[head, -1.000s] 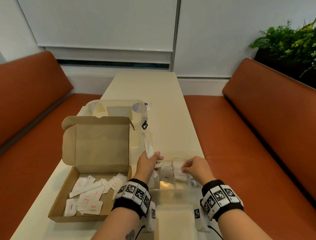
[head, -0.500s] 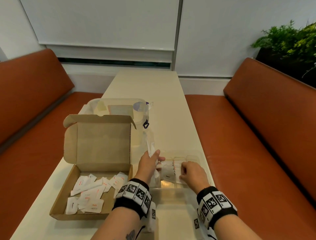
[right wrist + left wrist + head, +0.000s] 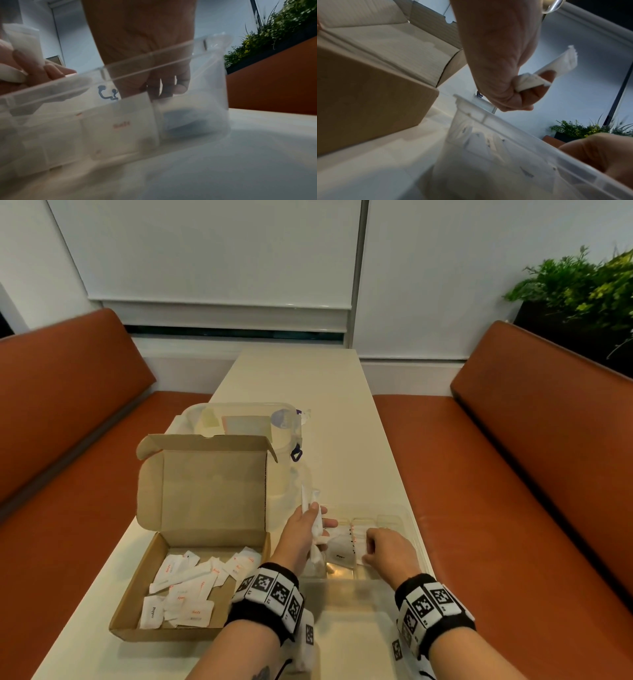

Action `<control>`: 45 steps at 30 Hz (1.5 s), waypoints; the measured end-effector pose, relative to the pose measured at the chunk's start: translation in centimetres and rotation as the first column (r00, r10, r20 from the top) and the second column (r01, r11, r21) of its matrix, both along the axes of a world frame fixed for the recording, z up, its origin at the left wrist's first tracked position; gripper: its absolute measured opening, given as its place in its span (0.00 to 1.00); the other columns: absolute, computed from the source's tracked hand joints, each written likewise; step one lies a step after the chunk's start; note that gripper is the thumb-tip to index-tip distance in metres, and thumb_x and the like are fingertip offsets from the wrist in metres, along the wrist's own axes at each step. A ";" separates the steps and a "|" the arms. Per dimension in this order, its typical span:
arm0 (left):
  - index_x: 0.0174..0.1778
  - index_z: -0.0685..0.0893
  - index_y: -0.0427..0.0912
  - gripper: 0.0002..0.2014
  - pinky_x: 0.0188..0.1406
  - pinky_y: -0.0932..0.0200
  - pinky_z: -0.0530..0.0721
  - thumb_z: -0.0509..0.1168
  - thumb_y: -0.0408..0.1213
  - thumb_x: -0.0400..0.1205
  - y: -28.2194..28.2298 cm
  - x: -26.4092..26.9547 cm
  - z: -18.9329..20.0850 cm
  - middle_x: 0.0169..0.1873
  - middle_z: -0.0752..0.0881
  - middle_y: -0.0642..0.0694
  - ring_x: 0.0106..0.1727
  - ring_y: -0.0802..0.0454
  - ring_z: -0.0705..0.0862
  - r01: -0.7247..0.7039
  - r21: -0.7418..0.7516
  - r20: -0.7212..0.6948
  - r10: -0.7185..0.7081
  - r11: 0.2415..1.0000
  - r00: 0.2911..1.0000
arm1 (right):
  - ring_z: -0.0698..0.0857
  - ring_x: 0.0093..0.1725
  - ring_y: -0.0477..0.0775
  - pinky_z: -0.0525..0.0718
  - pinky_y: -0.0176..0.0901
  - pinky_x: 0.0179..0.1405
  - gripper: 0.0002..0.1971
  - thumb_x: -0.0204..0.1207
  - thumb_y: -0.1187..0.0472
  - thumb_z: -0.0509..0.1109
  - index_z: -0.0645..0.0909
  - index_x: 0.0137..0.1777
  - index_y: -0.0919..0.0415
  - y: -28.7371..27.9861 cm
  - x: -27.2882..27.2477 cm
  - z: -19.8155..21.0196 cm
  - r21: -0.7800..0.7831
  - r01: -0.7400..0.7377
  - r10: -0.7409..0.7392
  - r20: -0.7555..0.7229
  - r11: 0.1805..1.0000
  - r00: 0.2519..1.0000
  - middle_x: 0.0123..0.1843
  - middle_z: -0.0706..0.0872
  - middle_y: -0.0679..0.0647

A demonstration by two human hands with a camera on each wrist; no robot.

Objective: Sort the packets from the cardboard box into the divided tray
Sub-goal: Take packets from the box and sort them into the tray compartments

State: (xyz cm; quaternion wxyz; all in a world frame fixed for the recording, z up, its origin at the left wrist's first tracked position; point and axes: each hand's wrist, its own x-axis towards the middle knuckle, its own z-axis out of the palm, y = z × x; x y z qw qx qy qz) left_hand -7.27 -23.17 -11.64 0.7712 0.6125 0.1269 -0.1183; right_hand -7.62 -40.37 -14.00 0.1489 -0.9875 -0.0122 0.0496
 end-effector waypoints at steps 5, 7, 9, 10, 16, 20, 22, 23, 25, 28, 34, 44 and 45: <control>0.51 0.80 0.40 0.14 0.22 0.63 0.74 0.55 0.46 0.88 0.3 -0.1 0.1 0.39 0.88 0.41 0.28 0.54 0.78 0.015 -0.056 -0.013 -0.016 0.998 1.000 | 0.77 0.34 0.43 0.69 0.33 0.30 0.06 0.77 0.54 0.69 0.78 0.39 0.51 1.1 0.1 2.2 0.316 0.044 -0.097 0.157 0.948 0.983 0.34 0.80 0.44; 0.51 0.80 0.38 0.15 0.18 0.65 0.70 0.55 0.46 0.88 0.2 -0.3 0.3 0.35 0.87 0.42 0.23 0.56 0.76 0.051 -0.076 -0.018 -0.053 0.996 0.998 | 0.78 0.34 0.39 0.71 0.31 0.32 0.08 0.79 0.52 0.67 0.83 0.41 0.53 2.1 0.4 3.8 0.546 0.027 -0.115 0.127 0.837 0.985 0.35 0.82 0.43; 0.51 0.80 0.37 0.16 0.14 0.67 0.66 0.55 0.47 0.88 -0.1 -0.6 0.6 0.32 0.85 0.43 0.19 0.57 0.74 0.108 -0.109 -0.016 -0.110 0.988 0.994 | 0.79 0.33 0.39 0.74 0.30 0.34 0.12 0.79 0.50 0.67 0.86 0.44 0.56 3.2 0.6 5.2 0.682 0.032 -0.084 0.043 0.731 0.996 0.36 0.85 0.44; 0.51 0.80 0.37 0.17 0.13 0.68 0.65 0.55 0.47 0.88 -0.2 -0.7 0.7 0.31 0.84 0.43 0.18 0.57 0.74 0.138 -0.125 -0.014 -0.140 0.983 0.990 | 0.79 0.31 0.40 0.75 0.29 0.32 0.13 0.79 0.49 0.67 0.86 0.44 0.58 3.5 0.7 5.6 0.713 0.047 -0.068 0.000 0.700 0.998 0.35 0.86 0.46; 0.52 0.83 0.40 0.14 0.12 0.67 0.66 0.61 0.48 0.85 0.1 -0.8 1.0 0.30 0.85 0.45 0.18 0.56 0.74 0.150 -0.102 -0.011 -0.152 0.983 0.988 | 0.77 0.31 0.48 0.77 0.38 0.33 0.11 0.77 0.59 0.70 0.85 0.38 0.67 3.8 1.0 6.1 0.845 0.120 -0.098 -0.080 0.522 0.992 0.32 0.83 0.53; 0.53 0.81 0.37 0.12 0.13 0.69 0.67 0.66 0.43 0.82 0.8 -0.6 0.9 0.30 0.87 0.46 0.17 0.58 0.72 0.065 -0.105 -0.011 -0.066 0.992 0.998 | 0.80 0.31 0.49 0.82 0.36 0.32 0.07 0.75 0.70 0.66 0.85 0.38 0.67 3.2 1.1 6.6 0.949 0.150 -0.163 -0.107 0.278 0.981 0.31 0.82 0.55; 0.53 0.81 0.35 0.13 0.13 0.69 0.68 0.69 0.42 0.81 0.9 -0.4 0.9 0.31 0.86 0.45 0.17 0.59 0.72 0.009 -0.106 -0.010 -0.010 0.994 1.000 | 0.82 0.32 0.49 0.85 0.36 0.35 0.08 0.75 0.73 0.64 0.85 0.41 0.68 3.0 1.2 6.9 0.961 0.134 -0.153 -0.099 0.243 0.983 0.35 0.83 0.57; 0.53 0.81 0.35 0.14 0.14 0.69 0.68 0.69 0.42 0.80 0.9 -0.2 1.0 0.33 0.86 0.44 0.17 0.59 0.72 -0.024 -0.105 -0.009 0.023 0.994 1.000 | 0.83 0.33 0.50 0.86 0.37 0.37 0.08 0.75 0.74 0.64 0.85 0.42 0.68 2.9 1.2 7.0 0.965 0.124 -0.149 -0.091 0.232 0.985 0.38 0.83 0.58; 0.52 0.81 0.35 0.15 0.14 0.69 0.68 0.69 0.44 0.80 0.9 0.0 1.2 0.37 0.87 0.41 0.17 0.59 0.71 -0.056 -0.122 -0.005 0.056 0.991 0.998 | 0.86 0.38 0.51 0.87 0.38 0.42 0.08 0.76 0.75 0.65 0.85 0.44 0.67 2.6 1.2 7.2 0.971 0.094 -0.155 -0.061 0.219 0.986 0.42 0.84 0.60; 0.53 0.84 0.37 0.17 0.12 0.70 0.65 0.68 0.49 0.80 0.9 0.0 1.4 0.40 0.89 0.40 0.16 0.61 0.70 -0.037 -0.173 -0.011 0.036 0.984 0.999 | 0.87 0.44 0.52 0.88 0.39 0.48 0.08 0.76 0.76 0.66 0.86 0.45 0.68 2.1 1.2 7.6 0.977 0.037 -0.137 -0.008 0.209 0.991 0.43 0.86 0.59; 0.49 0.85 0.40 0.07 0.16 0.68 0.68 0.71 0.38 0.78 0.9 0.0 1.3 0.37 0.89 0.44 0.18 0.60 0.70 -0.113 -0.153 0.057 0.123 0.982 0.991 | 0.87 0.54 0.55 0.86 0.43 0.56 0.12 0.73 0.78 0.64 0.87 0.39 0.66 1.4 0.8 8.0 0.950 0.021 -0.090 0.008 0.311 0.996 0.49 0.90 0.56; 0.50 0.87 0.48 0.07 0.24 0.64 0.70 0.70 0.45 0.79 0.5 -0.2 1.3 0.42 0.91 0.50 0.22 0.59 0.71 -0.101 -0.010 0.110 0.102 0.995 0.989 | 0.88 0.38 0.52 0.86 0.39 0.47 0.13 0.73 0.66 0.75 0.81 0.57 0.58 1.9 0.8 8.3 0.909 0.021 -0.279 0.105 0.415 0.955 0.32 0.88 0.55; 0.49 0.86 0.49 0.07 0.25 0.64 0.71 0.70 0.47 0.79 0.6 -0.2 1.2 0.42 0.90 0.53 0.22 0.59 0.71 -0.120 -0.008 0.097 0.121 0.993 0.988 | 0.87 0.38 0.52 0.85 0.40 0.47 0.12 0.73 0.65 0.75 0.81 0.55 0.56 1.9 0.8 8.6 0.887 0.003 -0.269 0.137 0.462 0.954 0.33 0.89 0.56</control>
